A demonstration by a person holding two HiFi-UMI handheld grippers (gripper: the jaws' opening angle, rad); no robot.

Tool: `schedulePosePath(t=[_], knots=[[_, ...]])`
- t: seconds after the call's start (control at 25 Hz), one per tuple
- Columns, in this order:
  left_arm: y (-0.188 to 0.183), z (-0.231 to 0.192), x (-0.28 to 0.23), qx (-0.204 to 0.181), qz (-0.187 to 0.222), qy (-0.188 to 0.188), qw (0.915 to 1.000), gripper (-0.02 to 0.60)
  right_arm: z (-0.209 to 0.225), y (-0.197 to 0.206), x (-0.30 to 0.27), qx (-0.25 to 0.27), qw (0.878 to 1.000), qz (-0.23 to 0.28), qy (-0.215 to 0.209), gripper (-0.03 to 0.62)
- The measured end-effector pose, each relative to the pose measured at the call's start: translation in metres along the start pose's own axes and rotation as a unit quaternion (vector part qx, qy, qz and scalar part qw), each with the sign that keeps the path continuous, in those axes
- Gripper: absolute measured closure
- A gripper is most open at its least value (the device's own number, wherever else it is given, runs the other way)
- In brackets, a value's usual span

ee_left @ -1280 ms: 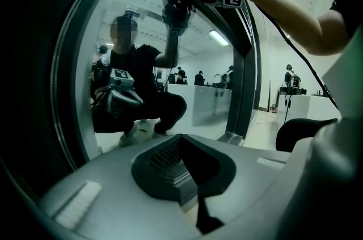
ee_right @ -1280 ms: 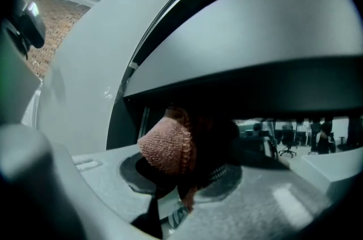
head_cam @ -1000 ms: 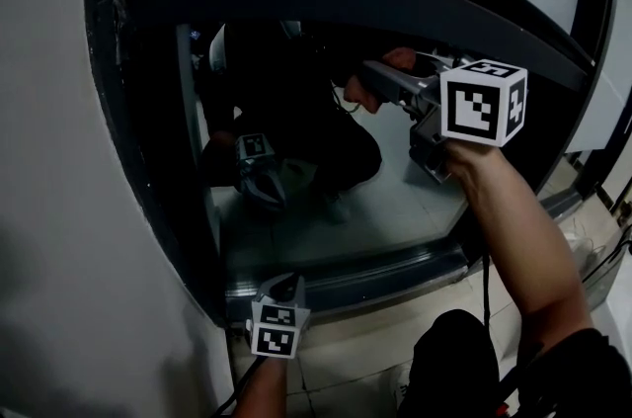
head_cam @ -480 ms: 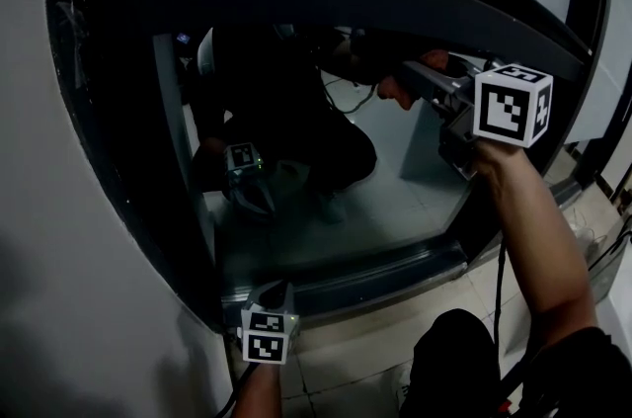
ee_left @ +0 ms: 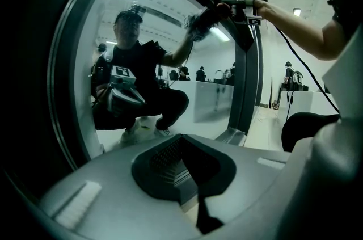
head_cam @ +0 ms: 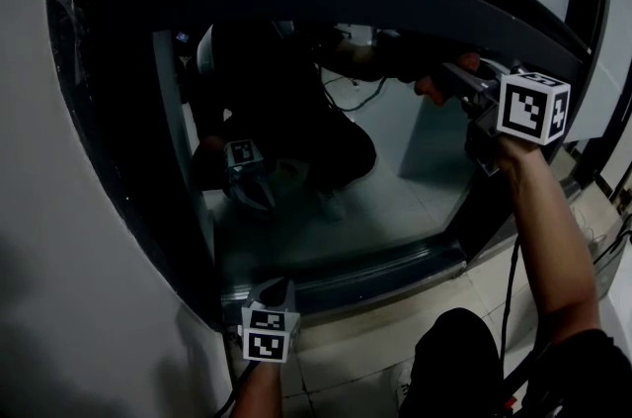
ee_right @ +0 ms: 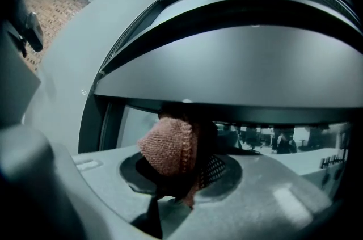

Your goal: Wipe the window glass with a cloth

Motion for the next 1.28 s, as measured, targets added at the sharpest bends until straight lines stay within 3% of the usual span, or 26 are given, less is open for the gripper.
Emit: schedulePosePath(t=[0.28, 0.72, 0.8, 0.92, 1.08, 1.28], knots=[[-0.003, 0.003, 0.004, 0.0, 0.003, -0.001, 1.0, 0.565, 0.019, 0.005, 0.008, -0.01, 0.999, 0.001, 0.037, 0.49], [-0.006, 0.001, 0.014, 0.003, 0.015, -0.006, 0.9999, 0.565, -0.016, 0.01, 0.027, -0.009, 0.997, 0.042, 0.067, 0.49], [-0.005, -0.001, 0.015, 0.005, 0.016, -0.01, 0.9998, 0.565, -0.038, 0.015, 0.03, -0.026, 0.998, 0.052, 0.038, 0.49], [-0.004, -0.002, 0.016, 0.008, 0.017, -0.013, 0.9997, 0.565, -0.085, 0.025, 0.025, -0.047, 0.996, 0.06, -0.044, 0.49], [-0.007, -0.001, 0.018, 0.009, 0.024, -0.014, 0.9996, 0.565, -0.166, 0.032, 0.007, -0.035, 0.987, 0.051, -0.147, 0.49], [-0.009, -0.004, 0.023, 0.015, 0.032, -0.019, 0.9992, 0.565, -0.263, 0.045, -0.03, -0.02, 0.973, 0.024, -0.227, 0.49]])
Point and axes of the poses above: the fingertips, and each gripper's own axes: x backward along the fingers, z to its right, y out of its underside, the point moved 10 cm from there along x, backward along the fingers, and after that the axes turned 11 degrees about y, right-handed, at the moved point
